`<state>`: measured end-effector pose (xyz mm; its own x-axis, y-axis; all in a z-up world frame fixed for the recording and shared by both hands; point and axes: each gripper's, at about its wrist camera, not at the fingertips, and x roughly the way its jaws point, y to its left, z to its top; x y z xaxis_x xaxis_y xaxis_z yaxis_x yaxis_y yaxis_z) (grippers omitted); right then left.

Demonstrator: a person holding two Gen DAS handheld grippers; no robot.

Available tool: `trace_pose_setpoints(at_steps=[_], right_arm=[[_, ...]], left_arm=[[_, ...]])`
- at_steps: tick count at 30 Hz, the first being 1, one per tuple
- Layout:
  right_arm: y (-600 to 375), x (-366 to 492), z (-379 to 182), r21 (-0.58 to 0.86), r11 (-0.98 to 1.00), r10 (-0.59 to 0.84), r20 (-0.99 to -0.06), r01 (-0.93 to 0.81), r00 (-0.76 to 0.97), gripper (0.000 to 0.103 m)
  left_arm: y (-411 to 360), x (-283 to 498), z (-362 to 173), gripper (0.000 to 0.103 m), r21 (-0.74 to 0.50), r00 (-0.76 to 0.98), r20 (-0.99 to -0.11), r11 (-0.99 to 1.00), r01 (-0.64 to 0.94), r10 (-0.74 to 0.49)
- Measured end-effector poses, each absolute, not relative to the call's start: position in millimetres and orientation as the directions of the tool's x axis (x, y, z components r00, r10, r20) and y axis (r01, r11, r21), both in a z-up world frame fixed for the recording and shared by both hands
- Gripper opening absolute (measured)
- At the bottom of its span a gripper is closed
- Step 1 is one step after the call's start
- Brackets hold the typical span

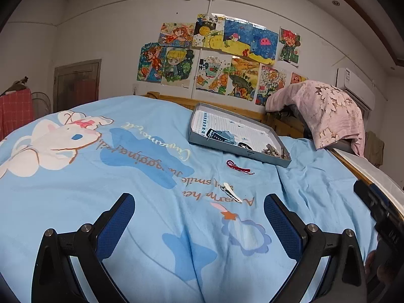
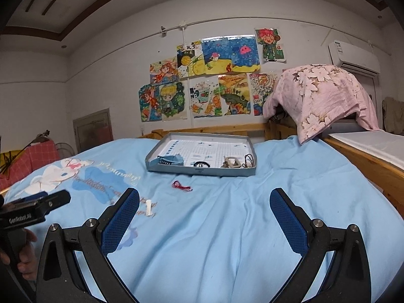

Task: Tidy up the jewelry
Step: 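Move both tools back toward the silver hair clip and red string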

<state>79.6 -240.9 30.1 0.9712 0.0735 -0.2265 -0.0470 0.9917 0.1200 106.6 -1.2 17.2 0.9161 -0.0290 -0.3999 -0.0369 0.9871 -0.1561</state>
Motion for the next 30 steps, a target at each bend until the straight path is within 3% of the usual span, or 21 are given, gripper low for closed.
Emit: trace_pose_setpoints(at_steps=[10, 22, 30], right_arm=[[-274, 124, 49, 0.172, 0.985, 0.063, -0.186, -0.031, 0.981, 0.101], [-279, 204, 59, 0.137, 0.986, 0.111, -0.134, -0.093, 0.985, 0.101], [-271, 273, 34, 0.111, 0.975, 0.211, -0.204, -0.191, 0.956, 0.101]], left_arm=[[-18, 146, 26, 0.103, -0.113, 0.928, -0.373, 0.992, -0.059, 0.013], [-26, 206, 27, 0.103, -0.104, 0.921, -0.387, 0.990, -0.098, 0.051], [-33, 242, 10, 0.103, -0.077, 0.895, -0.444, 0.993, -0.087, 0.044]])
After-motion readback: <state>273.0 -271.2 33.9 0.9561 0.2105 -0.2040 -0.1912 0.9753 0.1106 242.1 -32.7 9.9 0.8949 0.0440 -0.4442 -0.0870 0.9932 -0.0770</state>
